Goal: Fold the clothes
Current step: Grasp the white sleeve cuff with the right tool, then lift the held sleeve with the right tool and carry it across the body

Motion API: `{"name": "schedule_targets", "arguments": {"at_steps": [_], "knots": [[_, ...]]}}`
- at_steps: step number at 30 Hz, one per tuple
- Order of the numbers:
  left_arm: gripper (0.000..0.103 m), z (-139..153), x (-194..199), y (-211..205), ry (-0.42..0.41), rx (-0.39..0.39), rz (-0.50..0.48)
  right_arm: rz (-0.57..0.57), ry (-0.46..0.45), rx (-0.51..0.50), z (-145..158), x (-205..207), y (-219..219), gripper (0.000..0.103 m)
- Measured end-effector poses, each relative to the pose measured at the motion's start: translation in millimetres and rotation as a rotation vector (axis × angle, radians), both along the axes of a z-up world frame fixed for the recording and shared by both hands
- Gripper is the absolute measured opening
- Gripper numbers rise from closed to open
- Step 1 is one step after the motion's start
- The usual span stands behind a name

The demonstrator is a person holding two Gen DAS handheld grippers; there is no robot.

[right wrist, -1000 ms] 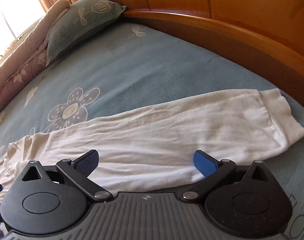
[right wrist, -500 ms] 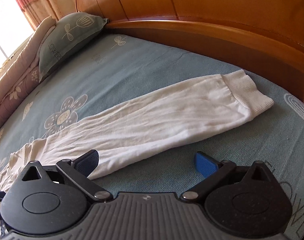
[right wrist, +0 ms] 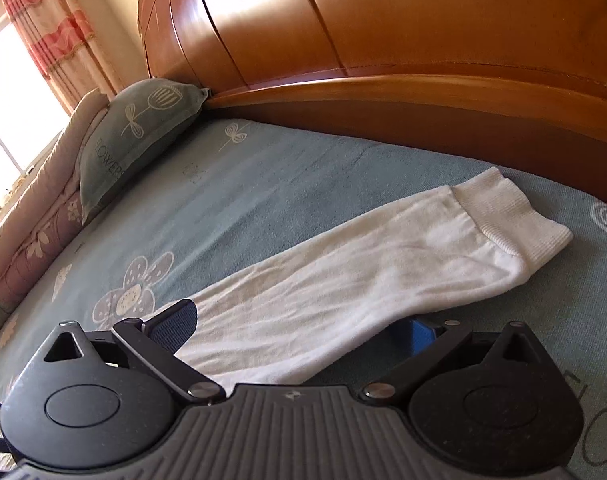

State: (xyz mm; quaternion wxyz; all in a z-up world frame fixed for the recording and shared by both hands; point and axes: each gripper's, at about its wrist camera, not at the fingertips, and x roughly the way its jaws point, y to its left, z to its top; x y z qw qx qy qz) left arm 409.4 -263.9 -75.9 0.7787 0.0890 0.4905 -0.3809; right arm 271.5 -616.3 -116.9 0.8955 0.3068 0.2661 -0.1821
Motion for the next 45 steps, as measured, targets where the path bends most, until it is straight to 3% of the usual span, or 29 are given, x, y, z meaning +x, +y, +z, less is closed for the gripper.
{"name": "schedule_targets", "arguments": {"at_steps": [10, 14, 19, 26, 31, 45], "knots": [[0.101, -4.0, 1.7, -2.9, 0.006, 0.004, -0.003, -0.080, -0.050, 0.008, -1.9, 27.3, -12.1, 0.103], [0.101, -5.3, 3.8, -2.3, 0.005, 0.004, 0.007, -0.065, -0.077, 0.118, 0.9, 26.2, -5.6, 0.103], [0.102, -3.1, 6.8, 2.3, -0.004, 0.005, 0.020, -0.020, -0.051, 0.067, 0.4, 36.8, 7.6, 0.103], [0.101, -1.2, 8.2, 16.8, -0.002, 0.007, 0.054, 0.014, -0.140, 0.061, 28.8, 42.7, 17.0, 0.103], [0.101, 2.7, 5.7, 22.1, -0.017, 0.005, 0.036, 0.049, -0.203, 0.044, 50.3, 47.2, 26.2, 0.103], [0.101, 16.1, -8.8, 61.1, -0.055, 0.048, -0.087, 0.154, -0.221, 0.037, 76.6, 66.4, 91.7, 0.103]]}}
